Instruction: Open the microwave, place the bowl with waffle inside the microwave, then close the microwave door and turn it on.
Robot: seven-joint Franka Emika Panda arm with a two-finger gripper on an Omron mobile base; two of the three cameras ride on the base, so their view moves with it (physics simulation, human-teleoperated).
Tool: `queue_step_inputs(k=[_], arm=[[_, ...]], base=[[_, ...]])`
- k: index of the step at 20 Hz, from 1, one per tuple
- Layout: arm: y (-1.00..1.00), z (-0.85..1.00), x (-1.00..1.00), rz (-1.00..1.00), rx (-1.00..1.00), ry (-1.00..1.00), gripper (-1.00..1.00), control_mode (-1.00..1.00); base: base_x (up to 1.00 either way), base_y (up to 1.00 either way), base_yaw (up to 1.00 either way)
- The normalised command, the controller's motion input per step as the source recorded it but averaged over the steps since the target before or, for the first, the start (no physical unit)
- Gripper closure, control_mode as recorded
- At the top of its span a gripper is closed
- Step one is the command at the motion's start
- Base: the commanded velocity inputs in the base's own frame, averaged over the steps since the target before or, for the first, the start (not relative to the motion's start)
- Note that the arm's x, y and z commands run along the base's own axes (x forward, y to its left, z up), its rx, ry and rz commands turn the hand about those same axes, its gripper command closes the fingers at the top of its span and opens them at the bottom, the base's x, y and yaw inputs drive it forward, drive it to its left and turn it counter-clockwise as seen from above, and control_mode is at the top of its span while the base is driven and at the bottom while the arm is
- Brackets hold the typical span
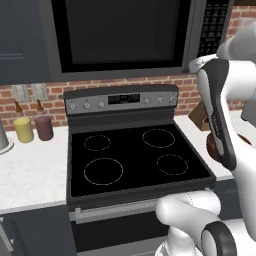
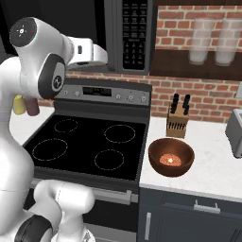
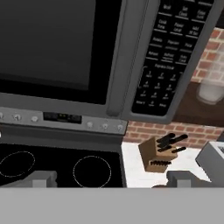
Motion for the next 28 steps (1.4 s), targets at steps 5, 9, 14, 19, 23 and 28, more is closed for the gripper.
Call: queue_step_inputs(k=[5, 9, 14, 19, 23, 28], arm=[[-0.34, 0.0, 0.49, -0.01, 0.09, -0.09, -1.0, -1.0], [-0.22, 0.0, 0.59, 0.0, 0.12, -0.01, -1.0, -1.0], [-0.02, 0.0, 0.72, 0.0, 0.09, 0.02, -1.0, -1.0], [0.0, 0.0, 0.79, 0.0, 0.04, 0.02, -1.0, -1.0], [0.0, -0.03, 0.73, 0.0, 0.03, 0.0, -1.0, -1.0], [-0.01, -0.17, 0.64, 0.0, 0.01, 0.0, -1.0, -1.0]], base=[[0.0, 0.0, 0.0], [0.0, 0.0, 0.0], [0.0, 0.0, 0.0], [0.0, 0.0, 0.0], [0.0, 0.0, 0.0], [0.0, 0.0, 0.0]])
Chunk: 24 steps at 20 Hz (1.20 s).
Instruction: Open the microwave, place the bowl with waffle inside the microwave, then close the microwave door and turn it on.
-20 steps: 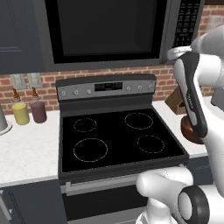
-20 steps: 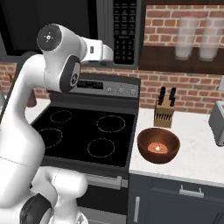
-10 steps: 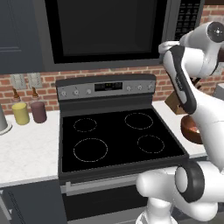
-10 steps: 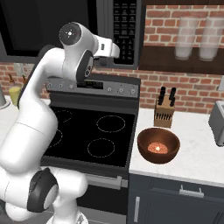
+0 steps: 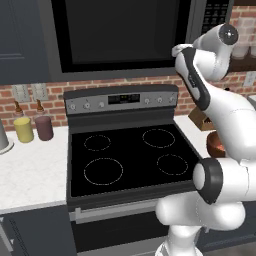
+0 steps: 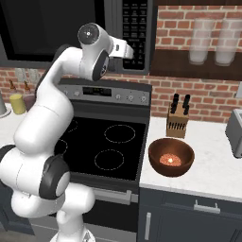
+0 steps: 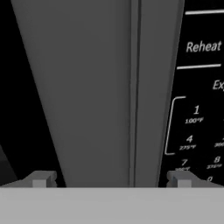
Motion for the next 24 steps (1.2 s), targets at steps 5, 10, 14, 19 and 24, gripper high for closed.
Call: queue_step_inputs(k=[5, 10, 14, 19, 24], arm=[[0.0, -0.28, 0.64, 0.0, 0.0, 0.0, -1.0, -1.0], [-0.01, -0.4, 0.67, 0.03, 0.0, -0.05, -1.0, -1.0], [0.0, -0.62, 0.74, 0.08, 0.0, -0.13, -1.0, -1.0], [0.0, -0.66, 0.94, 0.11, 0.03, -0.09, 1.0, -1.0], [0.0, -0.61, 1.0, 0.13, 0.06, -0.02, 1.0, -1.0]], base=[[0.0, 0.0, 0.0], [0.0, 0.0, 0.0], [0.0, 0.0, 0.0], [0.0, 0.0, 0.0], [0.0, 0.0, 0.0]])
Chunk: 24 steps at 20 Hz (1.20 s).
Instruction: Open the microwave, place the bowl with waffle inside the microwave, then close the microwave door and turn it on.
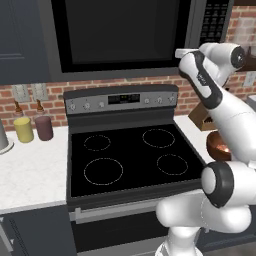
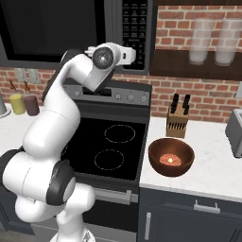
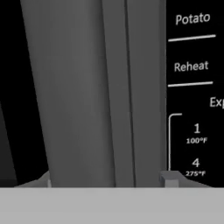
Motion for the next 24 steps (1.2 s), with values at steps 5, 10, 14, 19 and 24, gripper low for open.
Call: queue_step_inputs(k=[5, 10, 14, 19, 24], arm=[[0.15, -0.4, 0.99, 0.17, 0.1, 0.0, 1.0, -1.0], [0.55, -0.27, 0.67, 0.2, 0.04, 0.03, 1.0, -1.0], [0.98, -0.12, 0.32, 0.14, -0.01, 0.08, 1.0, -1.0], [1.0, 0.0, 0.05, 0.12, -0.14, 0.26, 1.0, -1.0], [1.0, 0.0, -0.02, 0.07, -0.25, 0.29, 1.0, -1.0]], base=[[0.0, 0.0, 0.0], [0.0, 0.0, 0.0], [0.0, 0.0, 0.0], [0.0, 0.0, 0.0], [0.0, 0.0, 0.0]])
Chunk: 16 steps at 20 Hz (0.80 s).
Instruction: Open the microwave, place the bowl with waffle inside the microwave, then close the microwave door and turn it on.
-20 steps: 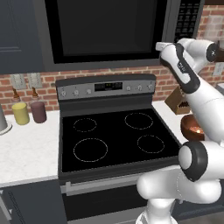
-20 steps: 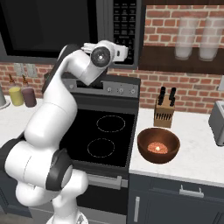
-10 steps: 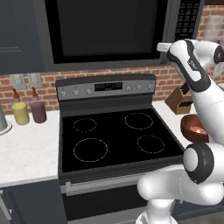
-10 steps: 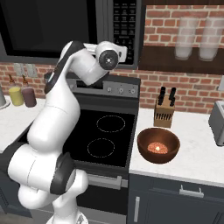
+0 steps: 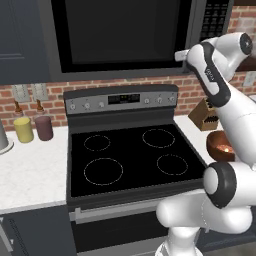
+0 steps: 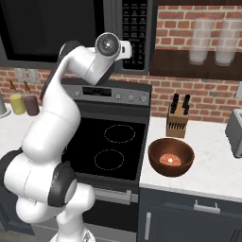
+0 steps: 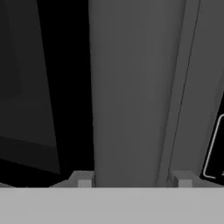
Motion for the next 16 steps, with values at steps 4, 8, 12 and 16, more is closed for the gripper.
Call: queue_step_inputs(k=[4, 8, 12, 16], arm=[[1.0, 0.0, -0.06, 0.03, -0.24, 0.23, 1.0, -1.0], [1.0, 0.0, -0.36, 0.01, -0.16, 0.17, 1.0, -1.0], [1.0, 0.0, -0.81, 0.0, -0.04, 0.01, 1.0, -1.0], [1.0, -0.01, -0.96, 0.0, -0.03, 0.0, 1.0, -1.0]], base=[[0.0, 0.0, 0.0], [0.0, 0.0, 0.0], [0.0, 0.0, 0.0], [0.0, 0.0, 0.0]])
